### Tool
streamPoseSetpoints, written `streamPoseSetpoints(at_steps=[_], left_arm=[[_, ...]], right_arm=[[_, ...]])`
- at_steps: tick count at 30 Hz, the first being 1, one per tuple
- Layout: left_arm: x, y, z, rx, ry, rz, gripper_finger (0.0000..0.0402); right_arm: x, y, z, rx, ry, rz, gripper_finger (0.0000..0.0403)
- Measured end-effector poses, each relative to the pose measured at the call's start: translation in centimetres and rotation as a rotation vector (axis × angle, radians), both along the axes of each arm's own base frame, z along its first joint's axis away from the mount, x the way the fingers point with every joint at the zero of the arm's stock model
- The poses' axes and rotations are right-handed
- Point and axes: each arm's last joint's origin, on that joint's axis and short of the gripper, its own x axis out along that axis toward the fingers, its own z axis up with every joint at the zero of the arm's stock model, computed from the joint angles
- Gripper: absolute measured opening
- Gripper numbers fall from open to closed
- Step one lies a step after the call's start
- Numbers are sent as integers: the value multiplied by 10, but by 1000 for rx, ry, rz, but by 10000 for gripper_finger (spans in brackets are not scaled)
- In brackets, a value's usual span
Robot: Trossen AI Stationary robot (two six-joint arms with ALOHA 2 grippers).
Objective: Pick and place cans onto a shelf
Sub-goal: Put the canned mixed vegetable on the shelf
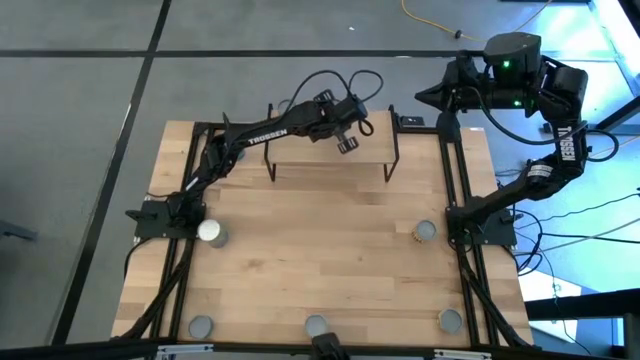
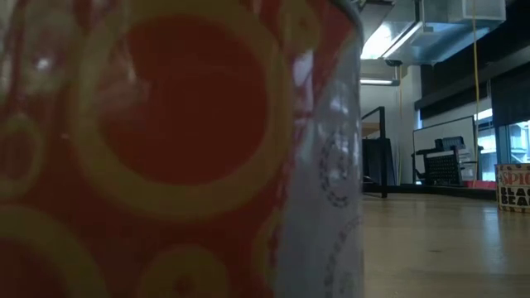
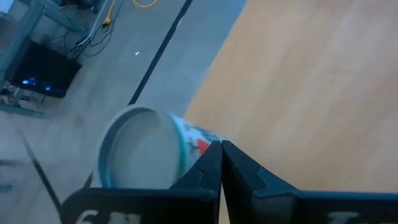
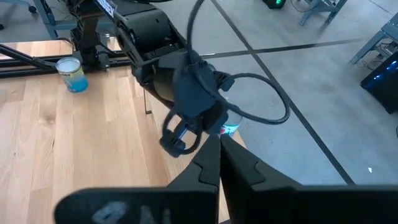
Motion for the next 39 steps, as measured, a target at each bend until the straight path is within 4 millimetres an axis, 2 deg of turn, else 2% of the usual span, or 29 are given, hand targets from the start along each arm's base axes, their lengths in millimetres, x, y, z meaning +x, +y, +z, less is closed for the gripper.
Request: streamPoseSetpoints(at_steps=[3,7,10,14,18,22,29,35,39], left_arm=[[-2,-14,14,5,-27,-30,0],[-11,-40,49,25,-104,-79,0],[-28,-60,80,24,-179,-102,0],[-60,-78,117,12,-260,-102,0],[-89,-89,139,-31,-300,-69,0],[-116,-97,153,-80,-318,-23,0],[-138,-103,167,-145,-384,-5,0],[-148,-107,165,-187,-332,3,0],[-151,-108,165,-190,-322,9,0]], right_arm=[[0,0,0,2,-1,-2,9],[3,-4,-2,-13,18,-88,8],[15,-14,-6,-12,38,-207,4],[36,-28,-17,-1,99,-226,4],[64,-48,-38,44,199,-242,4],[91,-72,-62,86,300,-195,4],[136,-112,-110,274,354,2,4],[153,-150,-147,338,418,-40,4],[160,-170,-164,318,446,-101,4]])
